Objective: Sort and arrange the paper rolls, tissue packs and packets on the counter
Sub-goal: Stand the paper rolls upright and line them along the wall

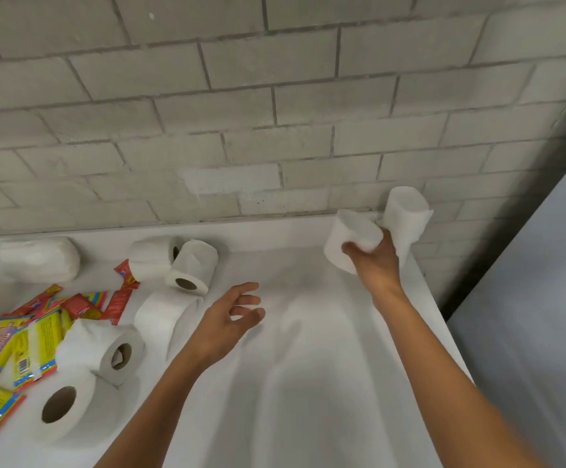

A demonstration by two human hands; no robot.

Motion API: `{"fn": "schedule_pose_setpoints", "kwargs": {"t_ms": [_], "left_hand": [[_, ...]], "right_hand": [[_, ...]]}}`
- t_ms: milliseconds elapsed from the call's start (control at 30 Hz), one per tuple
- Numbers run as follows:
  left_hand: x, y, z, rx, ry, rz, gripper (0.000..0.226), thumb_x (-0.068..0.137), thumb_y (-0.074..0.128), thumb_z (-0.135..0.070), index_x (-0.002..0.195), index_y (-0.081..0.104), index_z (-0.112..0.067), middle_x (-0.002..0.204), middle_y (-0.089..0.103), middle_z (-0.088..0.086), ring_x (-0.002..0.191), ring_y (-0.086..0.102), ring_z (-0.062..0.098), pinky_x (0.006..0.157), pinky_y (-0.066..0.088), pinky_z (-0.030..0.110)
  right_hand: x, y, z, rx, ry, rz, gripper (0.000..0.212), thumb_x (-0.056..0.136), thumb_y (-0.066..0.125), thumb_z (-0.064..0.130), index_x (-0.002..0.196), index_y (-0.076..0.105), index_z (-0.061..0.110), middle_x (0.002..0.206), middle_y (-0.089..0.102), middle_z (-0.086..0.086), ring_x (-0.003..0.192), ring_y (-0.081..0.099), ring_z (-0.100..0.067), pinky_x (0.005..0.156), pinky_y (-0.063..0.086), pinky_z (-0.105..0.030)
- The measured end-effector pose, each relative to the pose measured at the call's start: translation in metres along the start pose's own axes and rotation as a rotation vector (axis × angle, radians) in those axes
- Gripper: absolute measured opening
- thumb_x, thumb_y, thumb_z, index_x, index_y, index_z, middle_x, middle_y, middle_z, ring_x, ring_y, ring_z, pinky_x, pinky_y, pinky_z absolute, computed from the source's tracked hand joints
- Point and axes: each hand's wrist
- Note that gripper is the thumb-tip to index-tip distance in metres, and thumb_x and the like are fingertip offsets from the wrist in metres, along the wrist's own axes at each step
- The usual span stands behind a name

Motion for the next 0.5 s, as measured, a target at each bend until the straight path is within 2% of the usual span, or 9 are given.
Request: {"fn": "schedule_pose_setpoints", "kwargs": {"t_ms": [100, 167, 500], "left_hand": [[-0.002, -0.010, 0.013, -0.008, -0.043, -0.022, 0.037, 0.091, 0.069, -0.035, 0.124, 0.057, -0.045, 0.114, 0.068, -0.012, 0.104, 0.066, 0.007, 0.093, 0.056, 0.035], [-0.003, -0.016, 0.021, 0.003, -0.065, -0.037, 0.036, 0.091, 0.068, -0.035, 0.124, 0.057, -0.045, 0.114, 0.068, -0.011, 0.102, 0.067, 0.007, 0.093, 0.056, 0.035], [-0.007, -0.038, 0.047, -0.022, -0.128, -0.079, 0.034, 0.092, 0.068, -0.032, 0.123, 0.058, -0.042, 0.111, 0.070, -0.007, 0.099, 0.069, 0.008, 0.091, 0.057, 0.036]], "right_hand": [[0.030, 0.000, 0.001, -0.044, -0.004, -0.089, 0.073, 0.080, 0.072, 0.025, 0.144, 0.038, 0.020, 0.134, 0.053, -0.002, 0.120, 0.054, -0.025, 0.098, 0.046, -0.037], [0.046, -0.001, 0.001, -0.065, -0.022, -0.121, 0.077, 0.078, 0.074, 0.025, 0.146, 0.037, 0.018, 0.136, 0.050, -0.004, 0.123, 0.052, -0.026, 0.104, 0.045, -0.043], [0.080, 0.008, -0.004, -0.172, -0.128, -0.205, 0.074, 0.078, 0.076, 0.021, 0.141, 0.040, 0.009, 0.136, 0.052, -0.010, 0.126, 0.050, -0.030, 0.107, 0.041, -0.038]]}}
Point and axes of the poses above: each hand's wrist, its own x-axis towards the middle knuckle, its own y-axis out of the palm, z = x × y
